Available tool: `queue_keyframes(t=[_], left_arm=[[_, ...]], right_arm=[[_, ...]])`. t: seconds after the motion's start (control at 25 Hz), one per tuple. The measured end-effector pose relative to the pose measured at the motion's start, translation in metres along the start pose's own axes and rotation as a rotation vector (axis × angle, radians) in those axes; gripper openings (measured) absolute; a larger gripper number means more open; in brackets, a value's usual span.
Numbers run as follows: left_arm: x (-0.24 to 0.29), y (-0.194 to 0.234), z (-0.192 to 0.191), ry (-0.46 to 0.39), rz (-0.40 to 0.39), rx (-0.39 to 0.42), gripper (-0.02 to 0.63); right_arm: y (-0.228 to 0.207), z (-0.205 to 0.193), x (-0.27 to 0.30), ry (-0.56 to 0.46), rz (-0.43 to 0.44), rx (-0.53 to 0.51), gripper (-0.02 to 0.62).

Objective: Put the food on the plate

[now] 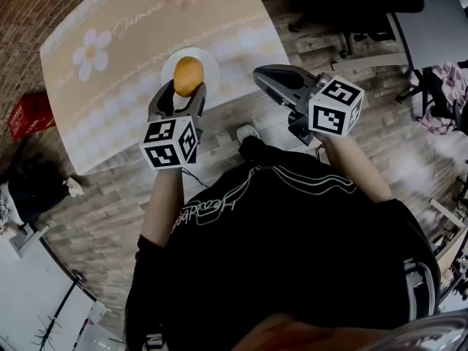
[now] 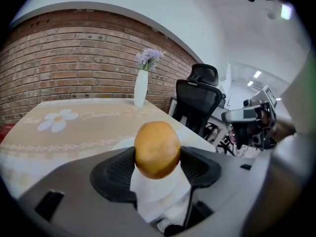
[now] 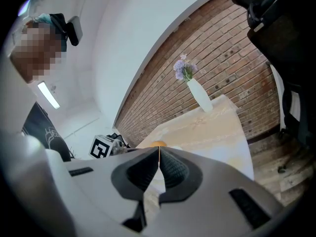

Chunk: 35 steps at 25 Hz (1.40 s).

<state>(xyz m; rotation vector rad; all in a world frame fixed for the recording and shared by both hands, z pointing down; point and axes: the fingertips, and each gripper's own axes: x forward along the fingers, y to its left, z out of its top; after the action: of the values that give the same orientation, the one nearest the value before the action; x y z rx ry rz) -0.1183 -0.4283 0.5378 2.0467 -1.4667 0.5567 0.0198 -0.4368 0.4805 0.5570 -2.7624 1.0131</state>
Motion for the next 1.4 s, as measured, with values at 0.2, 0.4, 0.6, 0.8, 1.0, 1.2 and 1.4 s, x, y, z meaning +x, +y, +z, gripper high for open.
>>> queue_keyframes(t=[0.2, 0.4, 0.6, 0.8, 1.0, 1.2, 1.4], left_arm=[[0.018, 0.013, -0.013, 0.032, 0.018, -0.006, 0.285], [0.029, 0.019, -0.022, 0.069, 0.034, 0.010, 0.287], [0.031, 0.018, -0.026, 0.086, 0.047, 0.028, 0.287], [0.034, 0.016, -0.023, 0.085, 0.044, 0.042, 0.287], [0.033, 0.015, -0.019, 0.048, 0.030, 0.020, 0.287], [0.025, 0.016, -0.011, 0.009, 0.033, 0.022, 0.299], [-0.004, 0.014, -0.001, -0.018, 0.041, -0.010, 0.301]], right_arm=[[-0.016, -0.003, 0.006, 0.024, 0.000, 0.014, -0.003], [-0.024, -0.003, 0.012, 0.041, 0.004, 0.019, -0.003], [-0.025, -0.003, 0.014, 0.056, 0.016, 0.026, -0.003], [-0.023, 0.003, 0.014, 0.041, 0.014, 0.018, -0.003], [-0.022, 0.001, 0.014, 0.049, -0.009, 0.023, -0.003], [-0.012, 0.004, 0.010, 0.025, -0.010, 0.036, -0.003], [0.011, 0.013, 0.007, -0.014, 0.026, 0.026, -0.003]])
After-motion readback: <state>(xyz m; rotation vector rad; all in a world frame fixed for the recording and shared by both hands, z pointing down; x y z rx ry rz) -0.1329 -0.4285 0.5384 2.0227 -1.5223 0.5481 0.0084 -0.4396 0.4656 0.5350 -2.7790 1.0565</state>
